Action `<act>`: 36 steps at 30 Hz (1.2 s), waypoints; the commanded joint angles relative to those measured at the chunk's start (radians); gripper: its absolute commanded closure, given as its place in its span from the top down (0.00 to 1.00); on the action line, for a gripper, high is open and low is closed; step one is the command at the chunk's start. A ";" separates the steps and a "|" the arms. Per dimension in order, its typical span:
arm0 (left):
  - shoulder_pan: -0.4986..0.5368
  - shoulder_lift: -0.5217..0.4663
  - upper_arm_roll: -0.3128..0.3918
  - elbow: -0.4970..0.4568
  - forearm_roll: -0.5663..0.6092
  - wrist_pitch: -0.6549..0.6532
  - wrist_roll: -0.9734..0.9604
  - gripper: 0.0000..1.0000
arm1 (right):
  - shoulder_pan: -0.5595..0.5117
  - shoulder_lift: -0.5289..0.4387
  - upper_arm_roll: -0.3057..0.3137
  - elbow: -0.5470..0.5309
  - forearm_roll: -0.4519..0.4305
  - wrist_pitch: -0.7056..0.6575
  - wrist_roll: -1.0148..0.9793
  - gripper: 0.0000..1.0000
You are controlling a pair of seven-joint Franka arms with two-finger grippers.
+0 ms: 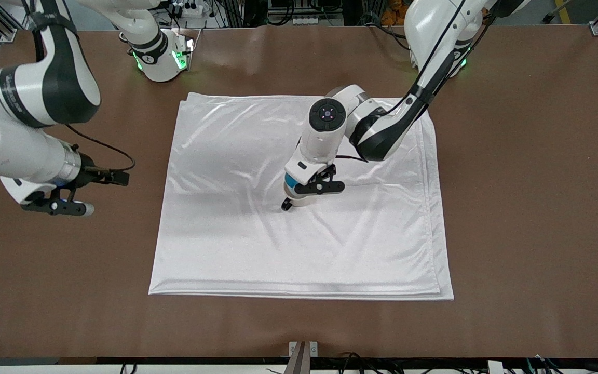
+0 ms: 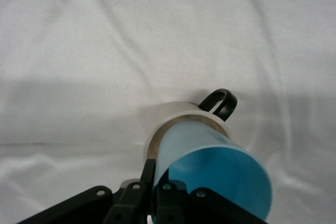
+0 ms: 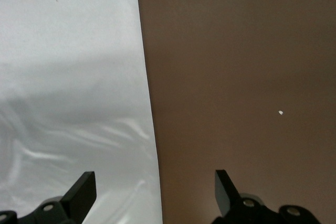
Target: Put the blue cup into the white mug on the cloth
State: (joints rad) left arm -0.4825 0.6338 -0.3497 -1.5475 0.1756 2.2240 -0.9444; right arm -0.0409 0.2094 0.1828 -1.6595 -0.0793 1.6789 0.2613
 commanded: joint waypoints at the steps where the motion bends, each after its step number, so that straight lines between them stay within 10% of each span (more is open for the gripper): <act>1: -0.065 0.029 0.052 0.033 0.032 0.006 -0.039 0.00 | -0.017 -0.160 -0.002 -0.125 0.009 -0.034 -0.039 1.00; 5: -0.071 0.032 0.066 0.033 0.030 0.006 -0.037 0.29 | -0.019 -0.192 -0.037 -0.094 0.056 -0.125 -0.088 1.00; 7: -0.071 0.033 0.067 0.033 0.033 0.008 -0.036 1.00 | -0.020 -0.212 -0.057 -0.065 0.098 -0.162 -0.111 1.00; 36: 0.080 -0.295 0.081 0.033 0.033 -0.213 -0.005 1.00 | -0.027 -0.239 -0.148 0.096 0.138 -0.222 -0.252 1.00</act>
State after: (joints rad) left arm -0.4557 0.4355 -0.2636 -1.4822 0.1804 2.0829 -0.9498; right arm -0.0583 -0.0209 0.0302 -1.5693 0.0449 1.4548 0.0260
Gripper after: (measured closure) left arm 0.000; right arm 0.000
